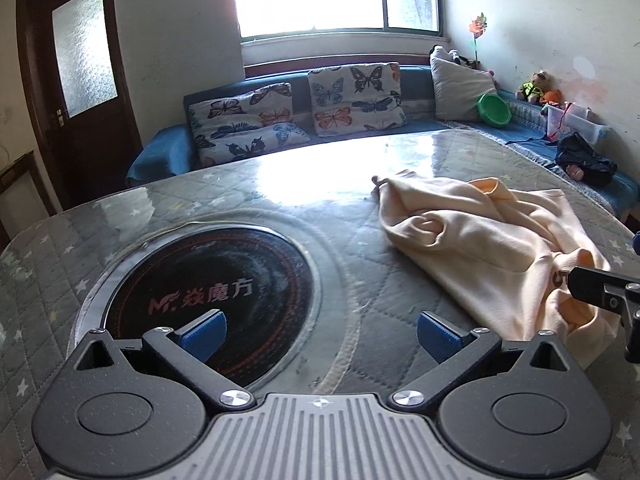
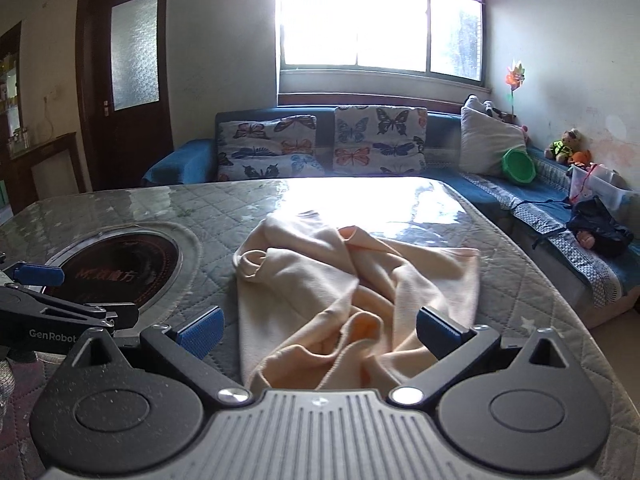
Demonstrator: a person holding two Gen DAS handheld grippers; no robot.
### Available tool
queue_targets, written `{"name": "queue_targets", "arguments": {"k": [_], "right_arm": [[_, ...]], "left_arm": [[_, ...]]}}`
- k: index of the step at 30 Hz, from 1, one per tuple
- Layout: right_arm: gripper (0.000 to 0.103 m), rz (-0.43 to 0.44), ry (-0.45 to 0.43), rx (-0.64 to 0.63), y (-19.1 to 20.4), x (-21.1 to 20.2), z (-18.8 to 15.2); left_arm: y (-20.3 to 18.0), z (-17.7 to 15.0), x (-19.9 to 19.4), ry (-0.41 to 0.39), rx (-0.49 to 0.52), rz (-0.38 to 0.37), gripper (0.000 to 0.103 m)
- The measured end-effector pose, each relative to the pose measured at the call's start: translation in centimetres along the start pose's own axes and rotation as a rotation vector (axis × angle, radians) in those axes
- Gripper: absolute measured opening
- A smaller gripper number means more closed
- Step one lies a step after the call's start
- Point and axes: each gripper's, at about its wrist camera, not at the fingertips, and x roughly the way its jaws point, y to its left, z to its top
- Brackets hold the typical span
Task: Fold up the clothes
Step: 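Move both grippers toward the crumpled cream sweatshirt on the table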
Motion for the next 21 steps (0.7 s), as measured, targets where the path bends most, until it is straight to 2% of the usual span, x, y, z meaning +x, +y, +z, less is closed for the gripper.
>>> {"name": "queue_targets", "arguments": {"k": [10,21], "right_arm": [[0.103,-0.033,-0.004,0.004,-0.8,-0.8,-0.4],[0.103,-0.053,0.000,0.040,-1.7,-0.9,-0.8]], "left_arm": [[-2.5,0.7,-1.3,-0.031,0.081,-0.013,0.103],[-3.8,1.6,-1.9,-0.048,0.122,-0.019,0.103]]}}
